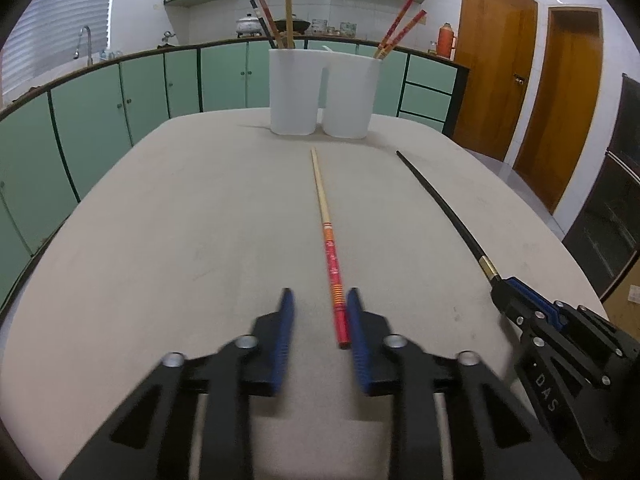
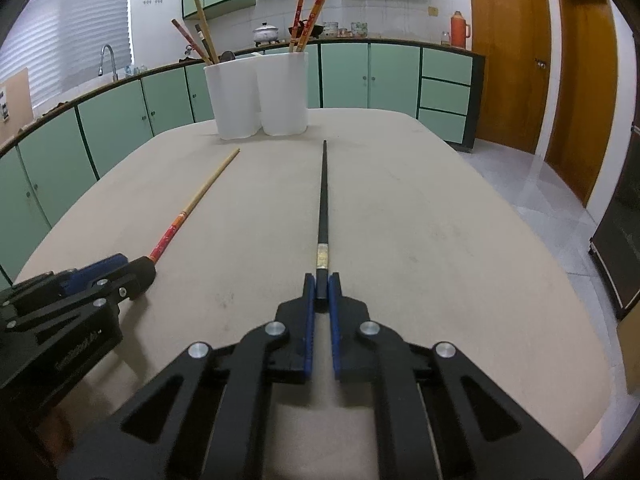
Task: Organize utensils
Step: 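Close the left tool on the red-patterned chopstick, then carry the black chopstick with the right tool while the left tool carries the red one into the holder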
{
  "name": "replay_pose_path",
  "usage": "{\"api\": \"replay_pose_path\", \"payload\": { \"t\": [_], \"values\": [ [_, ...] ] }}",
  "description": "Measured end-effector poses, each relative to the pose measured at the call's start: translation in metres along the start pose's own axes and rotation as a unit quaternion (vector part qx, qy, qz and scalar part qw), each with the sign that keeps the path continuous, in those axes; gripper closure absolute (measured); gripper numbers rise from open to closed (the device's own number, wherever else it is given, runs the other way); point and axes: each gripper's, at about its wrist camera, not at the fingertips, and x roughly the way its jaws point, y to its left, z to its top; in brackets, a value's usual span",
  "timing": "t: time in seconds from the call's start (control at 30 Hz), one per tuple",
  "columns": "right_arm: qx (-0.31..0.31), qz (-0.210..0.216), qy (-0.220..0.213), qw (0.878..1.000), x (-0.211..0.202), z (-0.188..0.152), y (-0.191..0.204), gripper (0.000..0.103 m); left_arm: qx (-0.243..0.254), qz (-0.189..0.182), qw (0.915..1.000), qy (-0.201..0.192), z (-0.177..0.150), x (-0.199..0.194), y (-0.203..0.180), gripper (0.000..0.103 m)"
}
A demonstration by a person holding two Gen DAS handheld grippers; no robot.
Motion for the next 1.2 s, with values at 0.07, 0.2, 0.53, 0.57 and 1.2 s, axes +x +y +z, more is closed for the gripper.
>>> {"api": "replay_pose_path", "payload": {
  "t": [0.07, 0.2, 0.53, 0.57, 1.2],
  "values": [
    [0.005, 0.002, 0.001, 1.0, 0.0, 0.001, -0.002, 0.097, -0.001, -0.008, 0.9999, 0.007, 0.003, 0.002, 0.0, 0.098],
    [0.022, 0.006, 0.0, 1.0, -0.003, 0.006, -0.007, 0.097, 0.002, -0.009, 0.9999, 0.01, 0.009, -0.001, 0.0, 0.098],
    [-0.002, 0.014, -0.027, 1.0, -0.023, 0.027, -0.003, 0.097, -0.009, -0.024, 0.9994, -0.024, 0.034, -0.036, 0.016, 0.098],
    [-0.007, 0.014, -0.034, 0.999, -0.026, 0.031, -0.002, 0.097, -0.011, -0.026, 0.9991, -0.032, 0.039, -0.042, 0.018, 0.098],
    [0.023, 0.089, -0.095, 0.991, -0.067, 0.165, -0.032, 0.097, -0.007, -0.041, 0.988, -0.149, 0.131, -0.083, 0.037, 0.098]
  ]
}}
